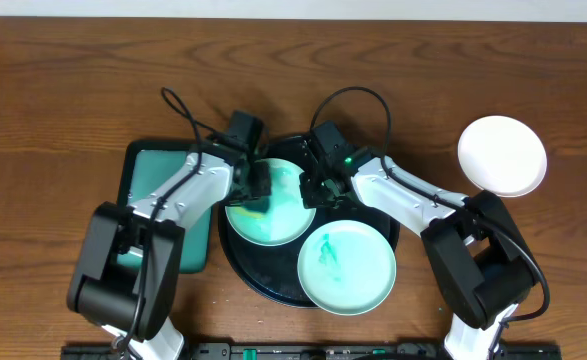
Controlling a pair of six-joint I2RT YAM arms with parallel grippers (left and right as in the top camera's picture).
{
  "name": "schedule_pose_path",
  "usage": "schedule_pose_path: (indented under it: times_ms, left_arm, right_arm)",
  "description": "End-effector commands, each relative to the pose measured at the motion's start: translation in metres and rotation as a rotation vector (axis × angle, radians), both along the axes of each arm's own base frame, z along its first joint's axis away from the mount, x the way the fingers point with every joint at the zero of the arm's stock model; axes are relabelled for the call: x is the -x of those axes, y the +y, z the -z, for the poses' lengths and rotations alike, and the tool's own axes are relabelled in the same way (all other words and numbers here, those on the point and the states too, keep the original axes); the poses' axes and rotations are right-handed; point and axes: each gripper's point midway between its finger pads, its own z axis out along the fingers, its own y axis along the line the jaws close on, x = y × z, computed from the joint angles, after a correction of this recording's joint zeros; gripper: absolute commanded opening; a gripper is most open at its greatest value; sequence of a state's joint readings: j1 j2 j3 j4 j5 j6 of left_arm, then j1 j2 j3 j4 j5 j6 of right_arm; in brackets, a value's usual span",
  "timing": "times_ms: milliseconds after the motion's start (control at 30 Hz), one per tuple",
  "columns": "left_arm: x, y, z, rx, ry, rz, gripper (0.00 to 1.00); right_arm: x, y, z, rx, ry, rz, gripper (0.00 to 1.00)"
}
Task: Clean dirty plates on tray and stack at the side
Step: 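Scrub the upper green plate with the sponge in the left gripper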
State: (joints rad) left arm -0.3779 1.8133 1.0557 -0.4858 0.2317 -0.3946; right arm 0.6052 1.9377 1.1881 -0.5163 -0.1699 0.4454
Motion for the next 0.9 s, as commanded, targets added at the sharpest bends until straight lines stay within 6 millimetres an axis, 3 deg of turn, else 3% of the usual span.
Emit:
schedule_pose_path:
  times_ms: [0, 133, 333, 433, 500, 600, 667, 867]
  left_arm:
    - [0.062, -0.089, 0.009, 0.328, 0.208, 0.217, 0.07]
    - [0.066, -0.107, 0.0, 0.407, 0.207, 0.256, 0.07]
    - [0.061, -0.095, 0.006, 0.355, 0.202, 0.217, 0.07]
    - [0.057, -0.061, 0.023, 0.178, 0.21, 0.124, 0.07]
    - [0.057, -0.025, 0.034, -0.006, 0.212, 0.049, 0.07]
    - [0.057, 0.029, 0.04, -0.277, 0.197, -0.054, 0.07]
    - [0.057, 0.054, 0.038, -0.401, 0.185, -0.098, 0.07]
    - [0.059, 0.082, 0.033, -0.518, 0.184, -0.164, 0.07]
  right_arm:
    - [0.009, 0.01, 0.004, -0.028, 0.025, -0.027, 0.02]
    - [0.009, 0.01, 0.005, -0.024, 0.028, -0.026, 0.02]
    - [0.009, 0.01, 0.005, -0.024, 0.028, -0.026, 0.01]
    - [0.01, 0.009, 0.005, -0.023, 0.029, -0.026, 0.01]
    - [0.01, 0.009, 0.005, -0.023, 0.03, -0.025, 0.01]
    - [0.01, 0.009, 0.005, -0.023, 0.029, -0.025, 0.01]
    - [0.01, 0.009, 0.005, -0.023, 0.028, -0.025, 0.01]
    - [0.008, 0.006, 0.006, -0.006, 0.024, -0.003, 0.01]
